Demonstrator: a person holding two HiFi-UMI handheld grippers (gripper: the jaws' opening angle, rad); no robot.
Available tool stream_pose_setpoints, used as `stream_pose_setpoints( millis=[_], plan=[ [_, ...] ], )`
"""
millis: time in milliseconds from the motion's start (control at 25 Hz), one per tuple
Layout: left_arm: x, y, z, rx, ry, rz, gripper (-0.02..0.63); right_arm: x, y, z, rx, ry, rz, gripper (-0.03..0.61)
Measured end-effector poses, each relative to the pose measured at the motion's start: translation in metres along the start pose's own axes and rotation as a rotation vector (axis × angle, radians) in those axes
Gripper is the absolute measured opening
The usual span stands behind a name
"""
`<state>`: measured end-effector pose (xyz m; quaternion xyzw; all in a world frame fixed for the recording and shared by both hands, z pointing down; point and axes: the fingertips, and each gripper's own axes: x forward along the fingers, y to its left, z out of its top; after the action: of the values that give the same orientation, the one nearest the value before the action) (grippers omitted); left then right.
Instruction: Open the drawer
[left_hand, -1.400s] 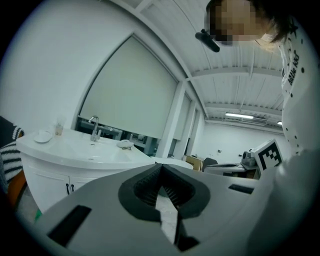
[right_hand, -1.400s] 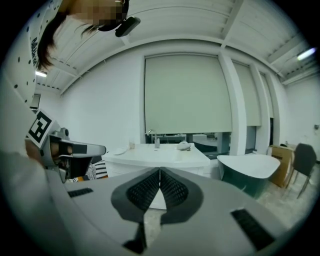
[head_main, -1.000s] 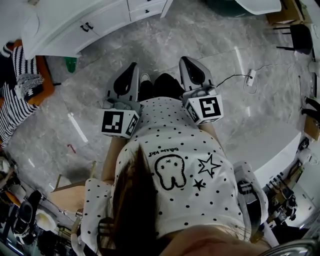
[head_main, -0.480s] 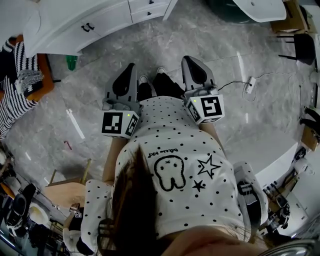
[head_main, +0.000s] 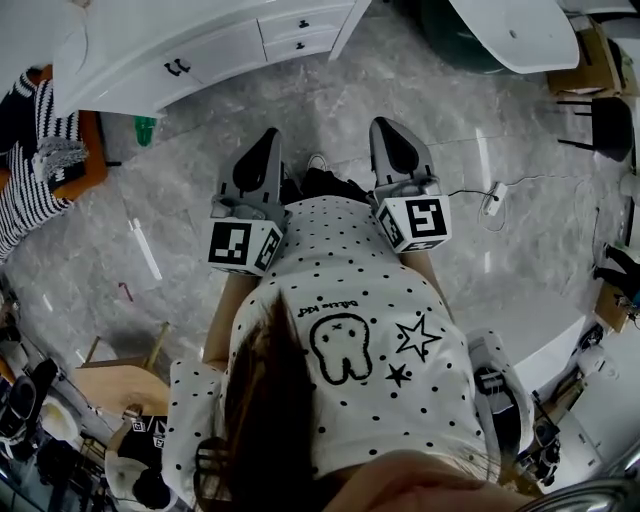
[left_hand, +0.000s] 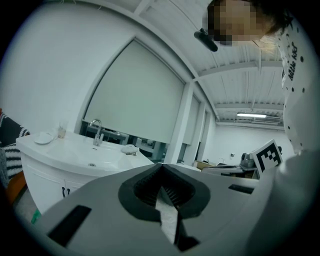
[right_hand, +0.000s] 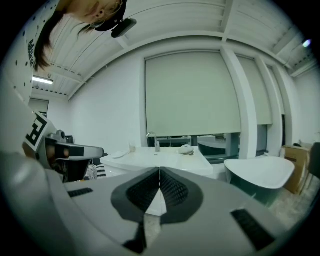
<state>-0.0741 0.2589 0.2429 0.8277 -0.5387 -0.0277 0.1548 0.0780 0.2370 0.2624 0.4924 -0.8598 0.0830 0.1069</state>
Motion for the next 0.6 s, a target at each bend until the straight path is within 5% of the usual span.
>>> stream_pose_setpoints(
  millis=[600],
  plan=[
    [0.051,-0.023,-0.010,-0.004,0.006,0.028,0.005,0.015,-0.062,-0.001,-0.003,0.000,0.012,0.013]
  ],
)
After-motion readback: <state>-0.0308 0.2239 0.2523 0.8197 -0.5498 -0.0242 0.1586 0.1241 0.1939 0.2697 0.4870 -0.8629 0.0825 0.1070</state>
